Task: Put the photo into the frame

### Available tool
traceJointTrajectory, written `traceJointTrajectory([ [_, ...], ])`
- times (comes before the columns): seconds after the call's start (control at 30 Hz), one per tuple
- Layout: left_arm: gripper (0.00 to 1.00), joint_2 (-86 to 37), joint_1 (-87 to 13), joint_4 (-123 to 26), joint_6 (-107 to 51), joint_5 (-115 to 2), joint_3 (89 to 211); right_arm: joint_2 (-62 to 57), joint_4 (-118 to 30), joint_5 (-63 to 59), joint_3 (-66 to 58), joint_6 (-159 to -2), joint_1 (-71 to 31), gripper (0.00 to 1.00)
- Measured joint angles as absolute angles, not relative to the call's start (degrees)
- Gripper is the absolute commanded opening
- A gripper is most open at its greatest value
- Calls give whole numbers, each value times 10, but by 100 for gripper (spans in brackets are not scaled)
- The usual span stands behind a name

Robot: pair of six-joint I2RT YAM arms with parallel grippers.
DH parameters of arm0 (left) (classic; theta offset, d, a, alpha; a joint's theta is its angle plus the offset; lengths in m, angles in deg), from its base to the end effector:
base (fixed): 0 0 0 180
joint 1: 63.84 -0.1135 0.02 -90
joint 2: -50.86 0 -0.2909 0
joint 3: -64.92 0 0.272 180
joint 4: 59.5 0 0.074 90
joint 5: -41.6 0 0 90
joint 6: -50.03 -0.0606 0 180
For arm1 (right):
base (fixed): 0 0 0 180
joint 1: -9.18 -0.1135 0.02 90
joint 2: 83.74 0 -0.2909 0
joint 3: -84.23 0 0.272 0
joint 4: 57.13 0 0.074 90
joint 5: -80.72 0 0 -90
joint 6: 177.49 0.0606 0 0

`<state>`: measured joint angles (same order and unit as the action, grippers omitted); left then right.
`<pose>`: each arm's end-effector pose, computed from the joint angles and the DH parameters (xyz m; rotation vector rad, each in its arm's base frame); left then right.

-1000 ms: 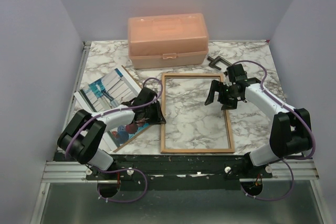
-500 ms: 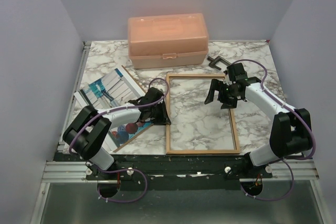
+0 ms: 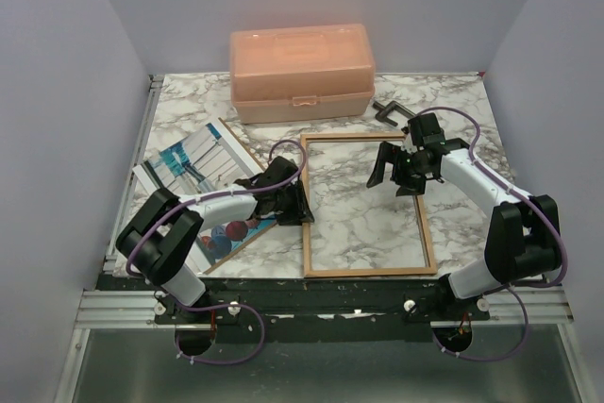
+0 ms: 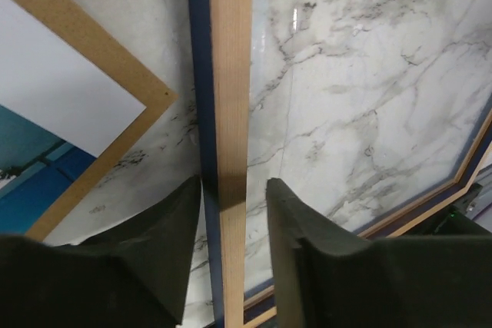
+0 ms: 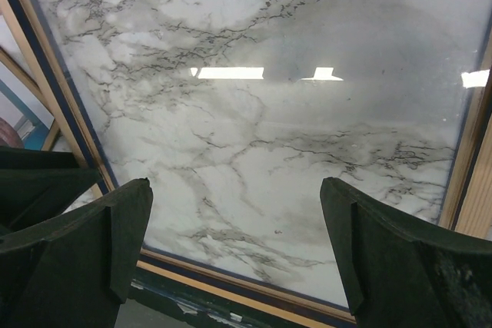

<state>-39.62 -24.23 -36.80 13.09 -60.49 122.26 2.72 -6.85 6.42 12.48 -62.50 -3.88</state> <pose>0.2423 -0.2170 0.1454 -0.2343 2.7553 -0.8164 0.3091 0.0885 0.2148 0.2032 2.7580 0.5601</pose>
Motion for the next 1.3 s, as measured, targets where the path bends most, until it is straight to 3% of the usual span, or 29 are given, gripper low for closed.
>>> traceJointTrajectory([
  [0.07, 60, -396, -242, -369, 133, -605, 1226, 27, -69, 66, 125, -625, -39, 100],
  [0.17, 65, -389, -242, -368, 131, -602, 1232, 27, -69, 67, 125, -625, -39, 100],
  [0.47, 67, -299, -244, -360, 112, -582, 1227, 19, -77, 95, 125, -620, -39, 100],
  [0.73, 70, -200, -292, -408, 111, -589, 1139, 19, -102, 123, 127, -596, -59, 99],
  [1.0, 70, -100, -384, -464, 138, -625, 1022, 33, -135, 130, 128, -560, -134, 98],
  [1.3, 65, 8, -476, -439, 140, -637, 978, 113, -162, 129, 79, -514, -238, 96],
])
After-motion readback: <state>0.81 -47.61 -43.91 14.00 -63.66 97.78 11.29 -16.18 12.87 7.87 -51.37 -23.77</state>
